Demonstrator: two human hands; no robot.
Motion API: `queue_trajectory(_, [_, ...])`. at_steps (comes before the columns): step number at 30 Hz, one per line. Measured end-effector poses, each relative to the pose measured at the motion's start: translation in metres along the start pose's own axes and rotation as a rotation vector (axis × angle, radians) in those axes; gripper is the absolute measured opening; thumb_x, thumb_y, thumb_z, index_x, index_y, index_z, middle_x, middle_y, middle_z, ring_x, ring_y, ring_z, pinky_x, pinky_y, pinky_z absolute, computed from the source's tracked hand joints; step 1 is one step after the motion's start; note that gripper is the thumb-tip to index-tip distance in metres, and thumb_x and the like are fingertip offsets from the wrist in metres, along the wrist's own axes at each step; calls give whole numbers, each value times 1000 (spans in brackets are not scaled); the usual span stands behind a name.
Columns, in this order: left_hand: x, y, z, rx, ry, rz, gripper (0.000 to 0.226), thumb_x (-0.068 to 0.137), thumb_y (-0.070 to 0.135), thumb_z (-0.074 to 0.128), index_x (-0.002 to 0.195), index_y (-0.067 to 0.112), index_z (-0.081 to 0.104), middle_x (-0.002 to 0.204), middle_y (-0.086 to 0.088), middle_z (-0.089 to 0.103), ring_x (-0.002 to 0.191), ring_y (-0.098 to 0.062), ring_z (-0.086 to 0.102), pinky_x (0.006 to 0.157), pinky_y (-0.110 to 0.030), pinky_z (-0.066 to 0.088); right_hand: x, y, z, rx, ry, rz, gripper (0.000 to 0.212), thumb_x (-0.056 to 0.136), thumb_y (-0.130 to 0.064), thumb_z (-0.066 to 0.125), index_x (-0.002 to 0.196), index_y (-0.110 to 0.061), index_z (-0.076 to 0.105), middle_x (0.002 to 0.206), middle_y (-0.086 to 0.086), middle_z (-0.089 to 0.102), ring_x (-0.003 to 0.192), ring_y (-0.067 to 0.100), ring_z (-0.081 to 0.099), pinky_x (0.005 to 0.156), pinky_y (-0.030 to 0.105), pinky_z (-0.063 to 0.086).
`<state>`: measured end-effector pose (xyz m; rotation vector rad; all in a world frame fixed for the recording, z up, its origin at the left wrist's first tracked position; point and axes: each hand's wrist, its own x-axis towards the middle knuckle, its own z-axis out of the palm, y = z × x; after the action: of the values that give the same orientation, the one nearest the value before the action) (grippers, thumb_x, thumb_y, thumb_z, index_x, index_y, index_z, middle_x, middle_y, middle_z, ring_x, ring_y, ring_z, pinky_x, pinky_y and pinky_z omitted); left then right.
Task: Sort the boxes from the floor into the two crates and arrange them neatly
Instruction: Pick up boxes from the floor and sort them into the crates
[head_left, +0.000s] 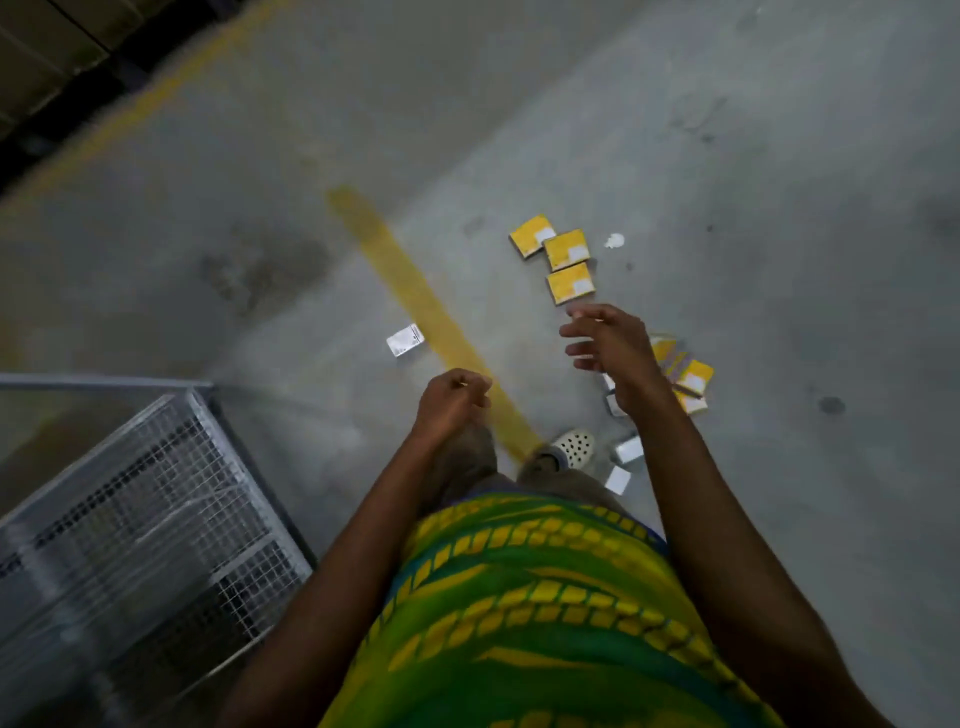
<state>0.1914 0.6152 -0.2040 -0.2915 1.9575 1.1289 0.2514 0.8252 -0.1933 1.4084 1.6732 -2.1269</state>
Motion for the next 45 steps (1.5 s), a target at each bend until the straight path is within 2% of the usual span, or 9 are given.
queue_trajectory(8, [84,65,-46,-27,-91,-119,15,97,11,56,82,12,60,71,-7,60,44,-15,50,39,-15,32,70,-34,12,1,135,117,24,99,-18,62,120,-9,67,93,9,71,61,16,60,51,21,45])
queue_trajectory(11, [127,89,-61,-23,-26,-81,12,97,12,56,89,9,65,73,-9,63,40,-10,51,40,-16,34,103,-46,22,-66,201,126,21,97,-16,61,116,-9,67,94,11,68,58,16,55,47,18,41])
queue_trajectory(16, [222,98,-54,95,63,-66,14,77,35,63,82,23,69,83,-2,73,77,-24,65,67,-32,50,203,-46,51,-316,231,43,7,91,-25,70,97,-21,70,89,7,72,72,19,62,64,30,50])
queue_trajectory(19, [292,76,-36,250,15,-40,15,80,36,65,88,23,69,82,3,73,85,-21,70,76,-34,53,285,-15,61,-505,262,-36,19,89,-31,74,103,-18,73,96,5,75,89,19,69,85,33,51])
queue_trajectory(25, [477,-33,4,582,-23,-40,28,89,30,66,114,16,64,102,-10,72,106,-30,63,85,-35,45,479,123,68,-668,234,67,40,85,-38,77,114,-12,69,110,12,73,108,28,67,97,40,49])
queue_trajectory(33, [663,-179,136,453,-121,-124,41,88,31,70,126,21,60,94,1,70,97,-26,66,84,-33,51,669,310,36,-838,360,240,91,74,-42,87,147,-15,38,147,17,39,139,38,37,106,53,37])
queue_trajectory(37, [715,-198,211,437,-183,-52,39,89,28,69,126,19,60,85,7,62,88,-17,59,75,-24,37,721,351,12,-819,518,284,132,53,-55,95,156,-32,16,164,11,10,151,36,11,107,68,35])
queue_trajectory(41, [743,-195,259,417,-173,-14,34,89,26,67,122,18,62,98,0,68,90,-16,61,75,-23,37,752,368,-11,-858,421,208,159,39,-66,95,161,-34,-1,167,19,-15,154,41,-11,107,75,22])
queue_trajectory(45, [745,-191,269,412,-191,-32,32,89,24,65,120,16,62,100,-2,70,102,-23,65,74,-23,36,767,365,-14,-824,401,166,151,42,-59,95,160,-40,2,164,20,1,154,38,-3,108,79,21])
